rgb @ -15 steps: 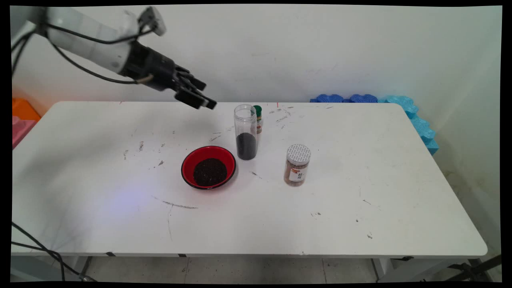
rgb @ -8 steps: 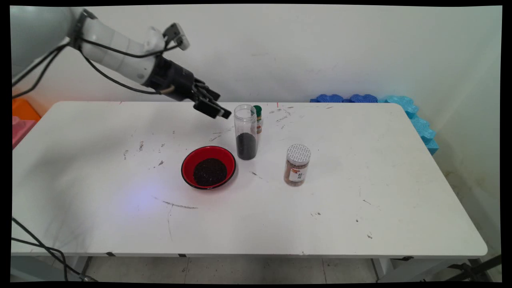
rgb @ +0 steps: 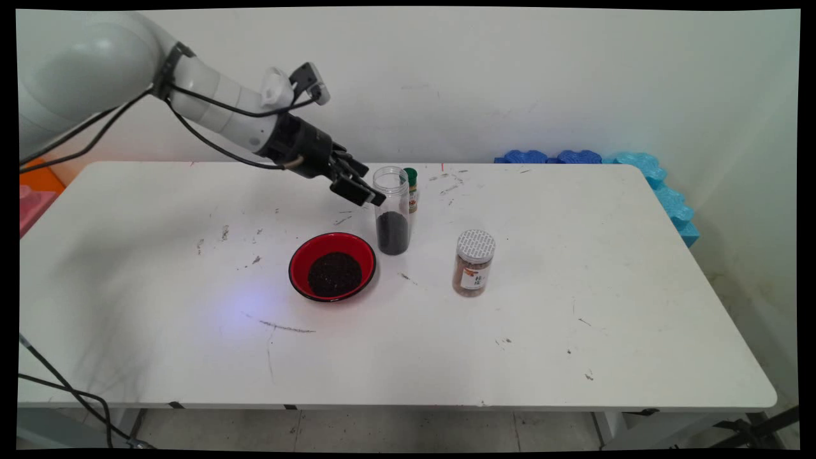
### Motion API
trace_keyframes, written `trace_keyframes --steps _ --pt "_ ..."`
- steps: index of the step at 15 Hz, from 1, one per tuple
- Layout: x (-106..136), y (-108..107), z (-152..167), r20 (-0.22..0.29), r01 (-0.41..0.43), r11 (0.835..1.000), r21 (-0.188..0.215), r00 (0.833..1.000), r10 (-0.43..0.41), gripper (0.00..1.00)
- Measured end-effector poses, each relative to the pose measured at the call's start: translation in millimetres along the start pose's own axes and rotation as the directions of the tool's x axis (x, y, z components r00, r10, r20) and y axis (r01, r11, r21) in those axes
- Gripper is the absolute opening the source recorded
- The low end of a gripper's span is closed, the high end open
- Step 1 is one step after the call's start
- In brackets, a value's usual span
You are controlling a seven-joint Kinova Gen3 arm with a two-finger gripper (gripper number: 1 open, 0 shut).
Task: Pick up the black seasoning powder from the table
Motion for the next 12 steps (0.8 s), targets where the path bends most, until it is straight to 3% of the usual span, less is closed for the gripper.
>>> trace_keyframes --steps 12 --pt "-2 -3 38 -0.012 -0.059 0.998 -0.016 0.998 0.059 1.00"
